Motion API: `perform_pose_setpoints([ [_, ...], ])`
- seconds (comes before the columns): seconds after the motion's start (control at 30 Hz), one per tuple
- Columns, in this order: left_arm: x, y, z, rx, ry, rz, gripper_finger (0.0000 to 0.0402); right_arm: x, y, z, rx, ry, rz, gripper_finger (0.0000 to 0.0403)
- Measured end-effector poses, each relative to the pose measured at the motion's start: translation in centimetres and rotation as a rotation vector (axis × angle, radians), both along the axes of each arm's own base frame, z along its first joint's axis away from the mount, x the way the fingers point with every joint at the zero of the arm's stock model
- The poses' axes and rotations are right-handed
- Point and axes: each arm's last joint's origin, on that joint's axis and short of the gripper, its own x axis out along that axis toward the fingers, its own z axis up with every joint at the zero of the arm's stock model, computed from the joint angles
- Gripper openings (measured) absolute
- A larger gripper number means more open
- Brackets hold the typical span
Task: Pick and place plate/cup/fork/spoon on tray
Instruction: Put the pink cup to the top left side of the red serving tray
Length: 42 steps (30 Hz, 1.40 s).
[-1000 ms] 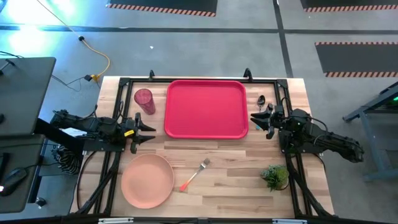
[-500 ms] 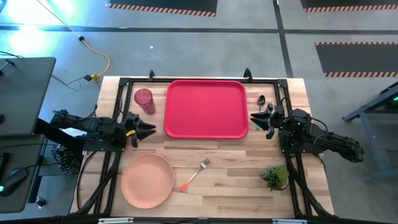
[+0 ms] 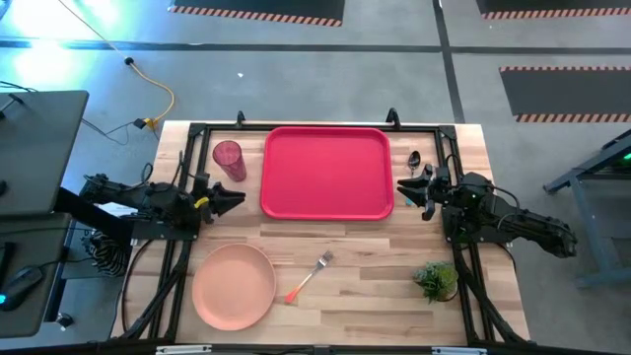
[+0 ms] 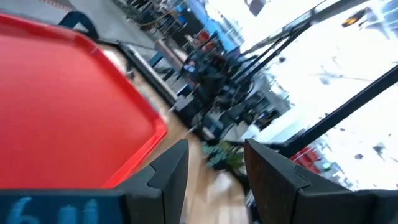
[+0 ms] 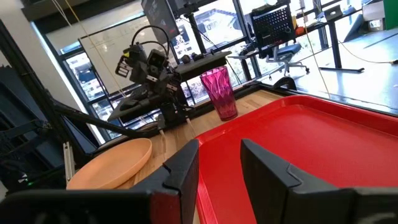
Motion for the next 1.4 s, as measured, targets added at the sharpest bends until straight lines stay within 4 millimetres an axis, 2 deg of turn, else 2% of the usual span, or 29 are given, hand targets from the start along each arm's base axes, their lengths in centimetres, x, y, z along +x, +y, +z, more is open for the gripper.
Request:
perform_pose_setpoints([
  [0.43,-0.2,0.4,1.1,0.025,-0.096,0.149,0.0145,0.0,0.0,0.0,0.064,-0.013,0.002,0.0110],
  [0.73,-0.7,0.6,2.9,0.172,-0.187,0.209,0.0159,0.0,0.0,0.1,0.180,-0.043,0.002,0.0110],
  [0.9,-1.1,0.9,4.7,0.198,-0.200,0.265,0.0172,0.0,0.0,0.1,0.218,-0.051,0.000,0.0110],
  [1.07,-1.3,1.0,7.5,0.304,-0.169,0.331,0.0175,-0.1,-0.2,0.1,0.263,-0.069,-0.067,0.0110],
  [1.2,-0.9,1.1,9.6,0.377,-0.076,0.403,0.0175,-0.1,-0.5,0.1,0.388,-0.116,-0.145,0.0110],
  [1.4,0.2,1.0,12.1,0.435,0.101,0.473,0.0175,-0.2,-0.5,0.1,0.394,-0.124,-0.169,0.0110],
])
